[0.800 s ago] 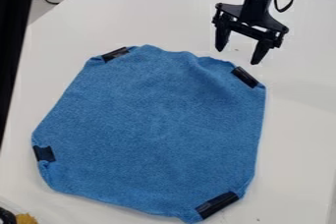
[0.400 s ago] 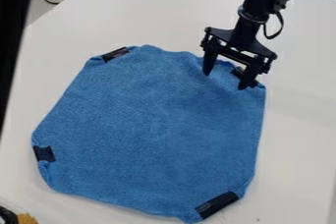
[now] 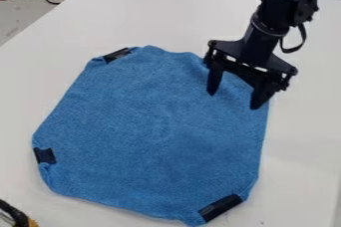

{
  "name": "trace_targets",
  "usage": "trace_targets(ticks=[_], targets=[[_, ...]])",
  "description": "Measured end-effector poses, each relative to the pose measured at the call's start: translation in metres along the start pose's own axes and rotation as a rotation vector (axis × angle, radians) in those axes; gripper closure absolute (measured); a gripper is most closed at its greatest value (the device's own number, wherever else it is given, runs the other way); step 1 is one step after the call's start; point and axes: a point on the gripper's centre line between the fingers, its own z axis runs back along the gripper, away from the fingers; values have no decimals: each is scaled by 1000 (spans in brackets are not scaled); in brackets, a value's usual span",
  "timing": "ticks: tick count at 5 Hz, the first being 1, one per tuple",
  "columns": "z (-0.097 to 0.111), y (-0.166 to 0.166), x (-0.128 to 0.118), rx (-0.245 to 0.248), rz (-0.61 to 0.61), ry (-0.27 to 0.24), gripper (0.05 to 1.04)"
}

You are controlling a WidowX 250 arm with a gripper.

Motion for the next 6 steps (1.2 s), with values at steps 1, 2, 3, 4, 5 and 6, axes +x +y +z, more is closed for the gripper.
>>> trace_targets(ticks=[1, 2, 3, 4, 5, 6], targets=[[-5, 3, -43, -38, 72, 3, 85], [-20, 11, -70, -90, 94, 11, 85], [-37, 16, -91, -147, 27, 6, 85], [-46, 16, -100, -186, -38, -1, 85], [-44, 4, -105, -222, -71, -16, 85], [-44, -8, -115, -242, -48, -37, 85]])
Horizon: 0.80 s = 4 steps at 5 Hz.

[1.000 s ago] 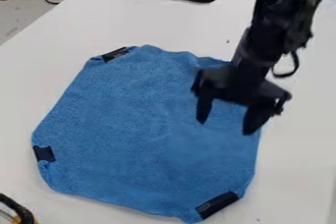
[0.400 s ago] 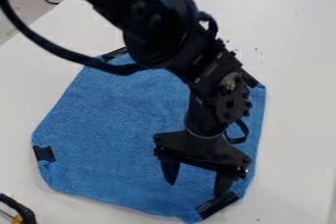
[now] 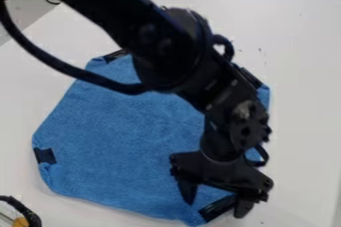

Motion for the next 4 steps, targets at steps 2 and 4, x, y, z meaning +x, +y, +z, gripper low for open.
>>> trace_targets(ticks=[2, 4], targets=[[-10, 0, -3, -30, 21, -29, 152], [-8, 2, -1, 25, 38, -9, 669]])
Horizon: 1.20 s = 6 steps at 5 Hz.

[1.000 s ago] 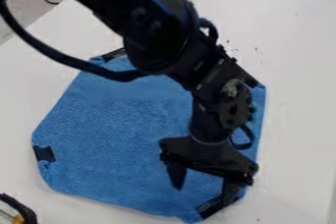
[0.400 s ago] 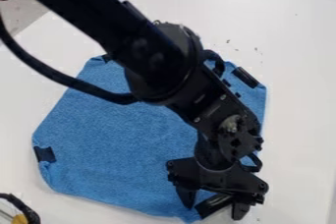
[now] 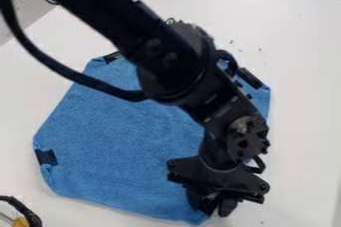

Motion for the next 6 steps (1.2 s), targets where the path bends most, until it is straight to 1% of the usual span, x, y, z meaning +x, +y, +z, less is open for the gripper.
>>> trace_targets(ticks=[1, 2, 3, 4, 5, 6], targets=[[13, -2, 6, 24, 28, 43, 892], [28, 1, 26, 25, 72, 100, 1012], [48, 16, 60, 17, 126, 119, 1029], [54, 45, 83, 7, 140, 111, 1029], [59, 92, 102, 16, 177, 77, 1029], [58, 127, 115, -18, 146, 38, 1029]])
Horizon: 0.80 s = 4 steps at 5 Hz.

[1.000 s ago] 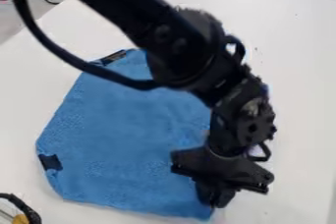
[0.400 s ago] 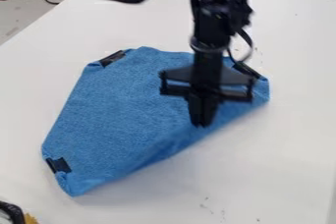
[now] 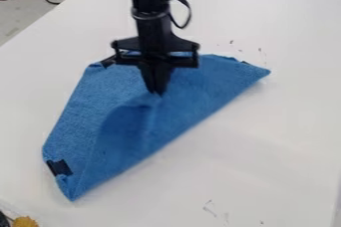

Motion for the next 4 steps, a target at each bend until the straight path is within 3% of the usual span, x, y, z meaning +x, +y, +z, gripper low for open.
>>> trace_targets(ticks=[1, 2, 3, 4], targets=[[-16, 38, 20, -27, -17, -12, 1029], [-32, 56, 32, -55, -42, -12, 1005], [-46, 64, 39, -80, -69, 0, 853], [-45, 64, 45, -89, -89, 3, 592]])
